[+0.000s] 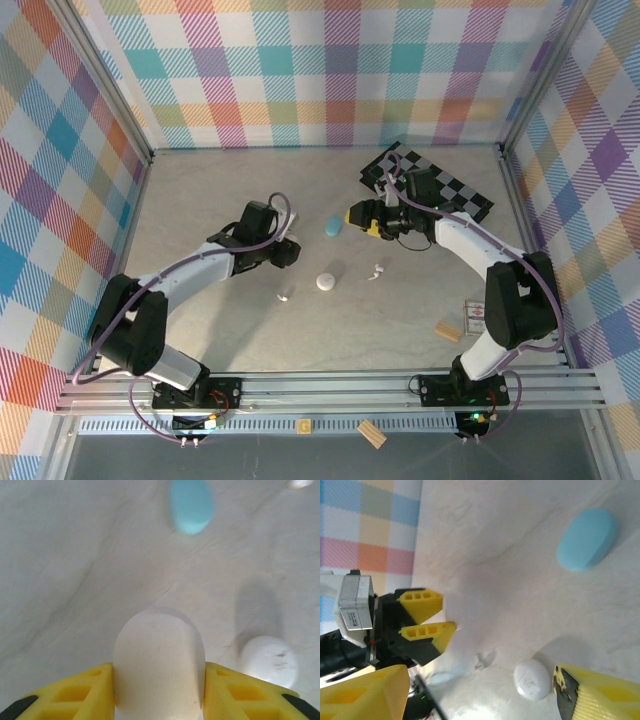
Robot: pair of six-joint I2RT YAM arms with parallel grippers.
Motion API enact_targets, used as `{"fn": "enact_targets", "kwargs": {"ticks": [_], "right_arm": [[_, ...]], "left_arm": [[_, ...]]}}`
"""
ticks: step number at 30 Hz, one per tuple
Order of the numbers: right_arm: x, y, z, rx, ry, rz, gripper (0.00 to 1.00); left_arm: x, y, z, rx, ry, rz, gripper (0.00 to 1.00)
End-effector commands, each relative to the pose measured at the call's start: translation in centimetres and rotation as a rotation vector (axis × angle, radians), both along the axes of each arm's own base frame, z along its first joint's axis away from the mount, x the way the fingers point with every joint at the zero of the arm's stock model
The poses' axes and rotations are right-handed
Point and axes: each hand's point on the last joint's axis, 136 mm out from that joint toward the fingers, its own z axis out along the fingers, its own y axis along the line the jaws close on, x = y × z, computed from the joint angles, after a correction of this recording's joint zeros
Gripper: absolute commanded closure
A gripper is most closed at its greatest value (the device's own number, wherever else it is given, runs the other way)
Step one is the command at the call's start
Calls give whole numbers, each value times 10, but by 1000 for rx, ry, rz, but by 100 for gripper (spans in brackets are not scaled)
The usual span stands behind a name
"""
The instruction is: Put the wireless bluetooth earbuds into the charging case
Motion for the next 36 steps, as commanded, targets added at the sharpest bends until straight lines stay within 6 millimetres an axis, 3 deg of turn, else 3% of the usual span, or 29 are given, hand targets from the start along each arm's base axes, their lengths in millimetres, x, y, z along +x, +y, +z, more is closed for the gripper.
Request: {"fn": "enact_targets", "kwargs": {"ticks": [1, 8, 19, 26, 36], "right_arm": [[-26, 12, 11, 133, 86, 125, 24], [-40, 27, 6, 137, 164, 170, 23], [-56, 50, -3, 108, 205, 207, 24], [-58, 55, -9, 101, 223, 219, 49], [-58, 52, -5, 79, 186, 206, 74]], "left_arm": [[-8, -36, 37, -154, -163, -191, 57], [-27, -65, 63, -249, -295, -348, 58], [-46, -85, 67, -250, -332, -469, 58], [-48, -87, 69, -252, -344, -480, 58], [-60, -88, 76, -279, -355, -521, 55]]}}
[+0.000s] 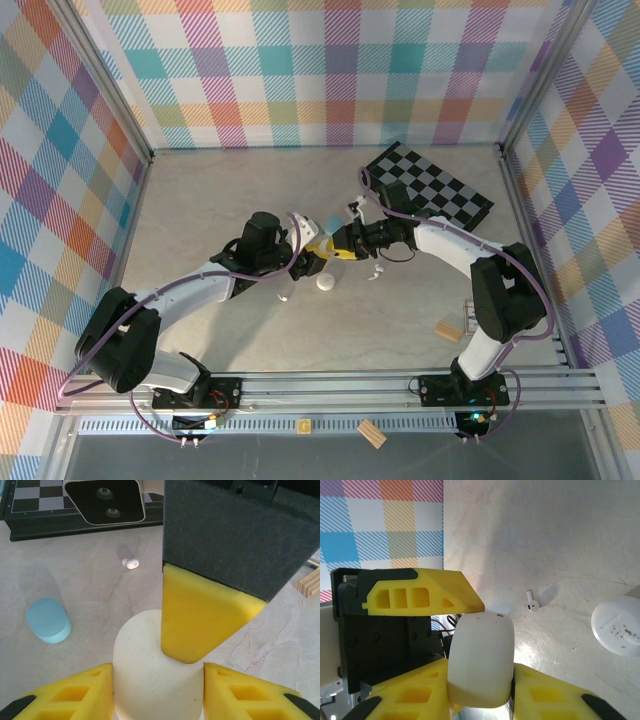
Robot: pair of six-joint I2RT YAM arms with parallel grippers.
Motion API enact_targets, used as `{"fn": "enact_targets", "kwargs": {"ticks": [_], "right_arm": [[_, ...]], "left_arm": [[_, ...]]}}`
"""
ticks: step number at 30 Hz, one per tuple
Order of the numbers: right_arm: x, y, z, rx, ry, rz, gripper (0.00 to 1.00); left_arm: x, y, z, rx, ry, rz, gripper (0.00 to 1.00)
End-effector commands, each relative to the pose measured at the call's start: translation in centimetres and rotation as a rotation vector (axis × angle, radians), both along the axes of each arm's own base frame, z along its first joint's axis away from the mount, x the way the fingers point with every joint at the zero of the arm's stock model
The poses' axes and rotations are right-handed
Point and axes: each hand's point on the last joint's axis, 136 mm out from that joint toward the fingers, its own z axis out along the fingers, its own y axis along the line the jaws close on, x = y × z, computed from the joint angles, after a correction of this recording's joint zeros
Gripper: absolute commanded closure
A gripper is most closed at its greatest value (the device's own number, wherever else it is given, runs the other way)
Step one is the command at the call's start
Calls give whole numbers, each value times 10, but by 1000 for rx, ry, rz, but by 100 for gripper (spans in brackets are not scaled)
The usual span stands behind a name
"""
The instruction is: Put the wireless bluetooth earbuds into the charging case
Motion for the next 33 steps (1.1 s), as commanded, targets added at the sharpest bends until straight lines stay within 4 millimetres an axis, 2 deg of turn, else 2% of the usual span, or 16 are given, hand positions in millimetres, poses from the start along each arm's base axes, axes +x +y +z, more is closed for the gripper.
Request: {"fn": "enact_targets", "kwargs": {"ticks": [1, 3, 5, 8, 10, 14, 18, 23, 31, 33], "right_arm": [[4, -1, 11, -5, -42, -13, 75], [3, -1, 18, 14, -57, -14, 77], [5, -2, 32, 85, -64, -23, 78], [8, -8, 50, 191, -48, -46, 81], [8, -11, 62, 242, -53, -53, 81], [3, -19, 93, 376, -75, -40, 81], [0, -27, 116, 446, -103, -61, 84], [-7, -30, 142, 523, -120, -77, 86], [-19, -22, 156, 568, -109, -74, 88], [-21, -21, 159, 582, -106, -74, 88]], "left_arm": [[-15, -7, 28, -70, -80, -76, 53], [-15, -6, 31, -88, -97, -61, 47], [-13, -3, 39, -129, -146, -38, 30], [-12, 3, 59, -229, -229, 7, 15], [-13, 7, 73, -305, -280, 25, 9], [-14, 12, 103, -486, -351, 60, 4], [-16, 12, 123, -626, -404, 42, 7], [-17, -5, 125, -649, -396, -48, 13], [-19, -21, 137, -641, -468, -111, 22], [-21, -26, 142, -648, -476, -137, 29]]}}
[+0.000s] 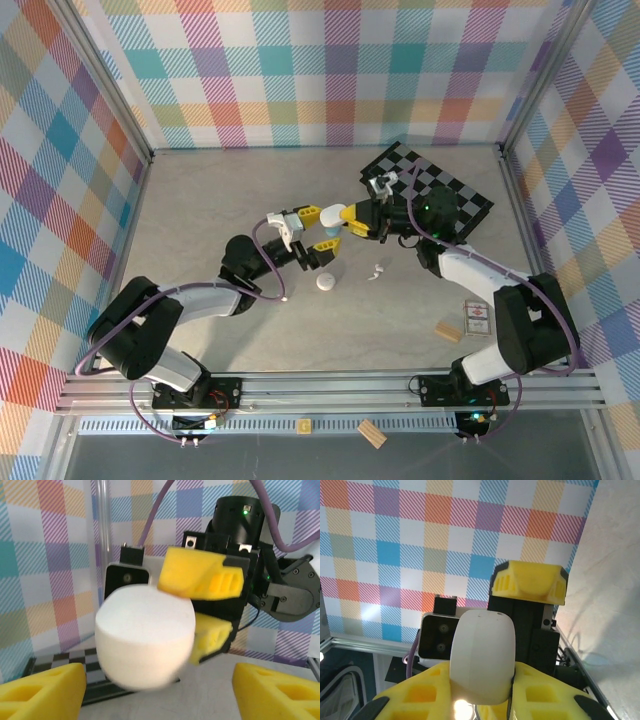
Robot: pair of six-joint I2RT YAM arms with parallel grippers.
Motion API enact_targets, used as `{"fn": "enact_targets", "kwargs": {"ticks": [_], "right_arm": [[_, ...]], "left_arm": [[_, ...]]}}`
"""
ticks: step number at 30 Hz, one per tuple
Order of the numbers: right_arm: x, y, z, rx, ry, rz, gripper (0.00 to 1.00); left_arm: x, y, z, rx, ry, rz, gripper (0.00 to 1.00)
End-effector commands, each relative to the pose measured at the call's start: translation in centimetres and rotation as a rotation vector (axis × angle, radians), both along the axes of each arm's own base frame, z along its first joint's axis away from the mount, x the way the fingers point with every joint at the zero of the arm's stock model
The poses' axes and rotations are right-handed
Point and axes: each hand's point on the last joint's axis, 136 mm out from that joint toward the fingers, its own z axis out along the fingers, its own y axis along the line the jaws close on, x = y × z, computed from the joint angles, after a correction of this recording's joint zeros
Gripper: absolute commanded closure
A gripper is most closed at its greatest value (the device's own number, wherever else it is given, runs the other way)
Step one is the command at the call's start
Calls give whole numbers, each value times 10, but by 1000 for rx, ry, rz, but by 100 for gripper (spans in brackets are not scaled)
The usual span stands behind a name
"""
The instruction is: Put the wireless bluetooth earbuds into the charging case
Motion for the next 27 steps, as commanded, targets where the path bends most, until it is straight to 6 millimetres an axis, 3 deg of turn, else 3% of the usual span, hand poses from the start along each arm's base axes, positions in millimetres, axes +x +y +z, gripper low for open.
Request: {"fn": "enact_targets", "kwargs": {"ticks": [1, 4, 10, 27], "right_arm": [[-12, 0, 24, 64, -53, 5, 88], [-15, 2, 27, 69, -52, 14, 88], [-19, 2, 28, 66, -50, 18, 89], [-14, 4, 16, 35, -11, 12, 91]], "left_arm": [[-11, -10, 27, -42, -105, -63, 30], [-15, -15, 32, -41, -134, -76, 31], [-18, -19, 37, -45, -152, -98, 44], [-28, -18, 45, -57, -163, -124, 69]]}}
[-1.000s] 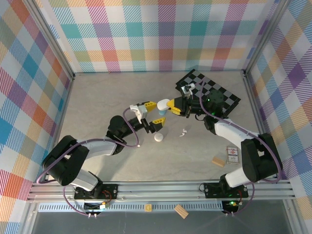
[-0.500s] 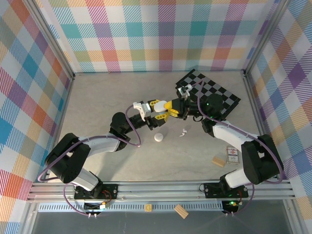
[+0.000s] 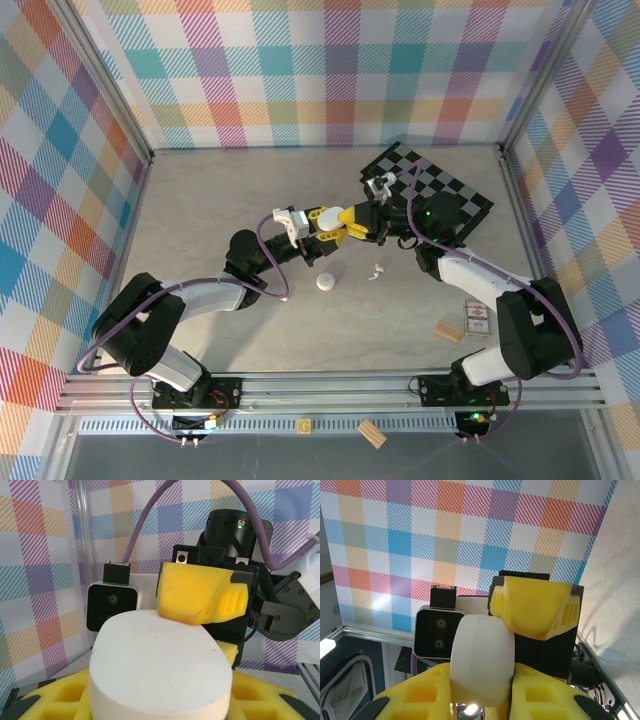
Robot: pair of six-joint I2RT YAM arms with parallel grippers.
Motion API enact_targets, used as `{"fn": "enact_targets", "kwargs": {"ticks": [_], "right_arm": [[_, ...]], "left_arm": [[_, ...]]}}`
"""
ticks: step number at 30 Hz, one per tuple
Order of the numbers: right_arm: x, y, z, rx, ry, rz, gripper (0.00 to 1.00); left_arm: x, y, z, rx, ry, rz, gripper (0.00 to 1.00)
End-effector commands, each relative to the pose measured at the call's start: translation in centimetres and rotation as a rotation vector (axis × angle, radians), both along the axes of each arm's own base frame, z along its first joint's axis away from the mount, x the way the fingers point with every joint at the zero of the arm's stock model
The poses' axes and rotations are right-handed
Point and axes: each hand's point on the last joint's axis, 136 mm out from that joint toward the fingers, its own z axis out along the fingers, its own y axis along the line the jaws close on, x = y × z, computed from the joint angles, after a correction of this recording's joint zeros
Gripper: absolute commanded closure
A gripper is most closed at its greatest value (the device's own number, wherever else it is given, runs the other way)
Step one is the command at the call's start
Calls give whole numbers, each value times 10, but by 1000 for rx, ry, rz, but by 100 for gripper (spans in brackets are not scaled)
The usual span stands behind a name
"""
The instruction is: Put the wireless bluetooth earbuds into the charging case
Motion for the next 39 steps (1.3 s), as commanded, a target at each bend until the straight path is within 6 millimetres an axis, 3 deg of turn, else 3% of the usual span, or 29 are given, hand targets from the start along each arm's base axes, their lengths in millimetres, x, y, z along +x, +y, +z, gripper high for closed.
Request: {"fn": "enact_targets", "kwargs": {"ticks": [1, 5, 11, 18, 24, 29, 35, 39], "right_arm": [[2, 1, 1, -1, 2, -23, 91], [1, 1, -1, -22, -7, -32, 85], [-3, -3, 0, -105, -66, -59, 47], [-8, -14, 0, -281, -209, -122, 26], [-22, -36, 6, -504, -581, -138, 17], [-40, -45, 11, -554, -864, -96, 12], [-63, -33, 1, -618, -1261, 5, 8], [-64, -21, -6, -639, -1367, 64, 8]], "left_arm": [[-21, -2, 26, -39, -108, -65, 70], [-21, -3, 24, -36, -104, -68, 73], [-23, -2, 16, -22, -81, -77, 73], [-28, 0, 4, -4, -35, -96, 73], [-38, 0, -17, 95, 32, -159, 73], [-51, 1, -31, 180, 65, -211, 72], [-62, -2, -30, 173, 67, -294, 72], [-67, -5, -27, 164, 73, -342, 72]]}}
